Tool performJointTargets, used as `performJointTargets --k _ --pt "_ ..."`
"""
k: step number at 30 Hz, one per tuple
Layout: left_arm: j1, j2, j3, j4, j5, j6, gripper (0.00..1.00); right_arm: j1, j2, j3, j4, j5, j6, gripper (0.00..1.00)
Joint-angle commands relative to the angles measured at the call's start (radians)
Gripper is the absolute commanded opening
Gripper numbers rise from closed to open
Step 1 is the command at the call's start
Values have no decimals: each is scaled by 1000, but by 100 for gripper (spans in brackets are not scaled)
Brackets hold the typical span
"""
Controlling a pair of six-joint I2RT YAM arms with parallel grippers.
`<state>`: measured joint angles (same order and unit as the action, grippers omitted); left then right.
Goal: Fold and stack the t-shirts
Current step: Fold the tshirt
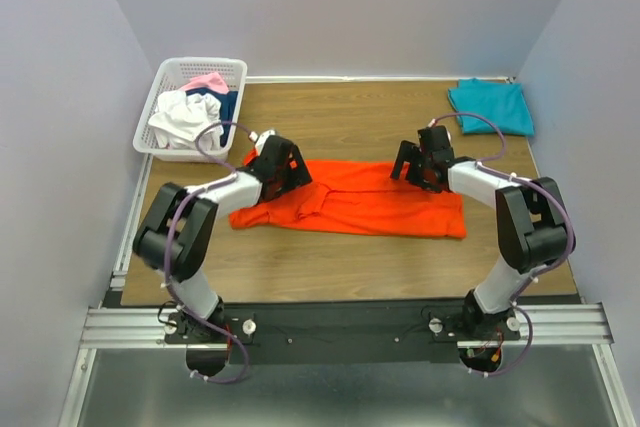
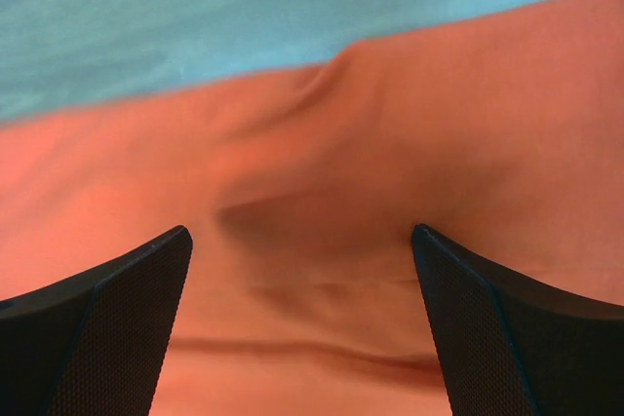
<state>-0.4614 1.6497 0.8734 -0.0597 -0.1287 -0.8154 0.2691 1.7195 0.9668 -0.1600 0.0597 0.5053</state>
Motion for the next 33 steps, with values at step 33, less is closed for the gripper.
performJointTargets --k 33 --pt "30 855 1430 -345 233 286 98 676 -552 -188 -133 69 177 100"
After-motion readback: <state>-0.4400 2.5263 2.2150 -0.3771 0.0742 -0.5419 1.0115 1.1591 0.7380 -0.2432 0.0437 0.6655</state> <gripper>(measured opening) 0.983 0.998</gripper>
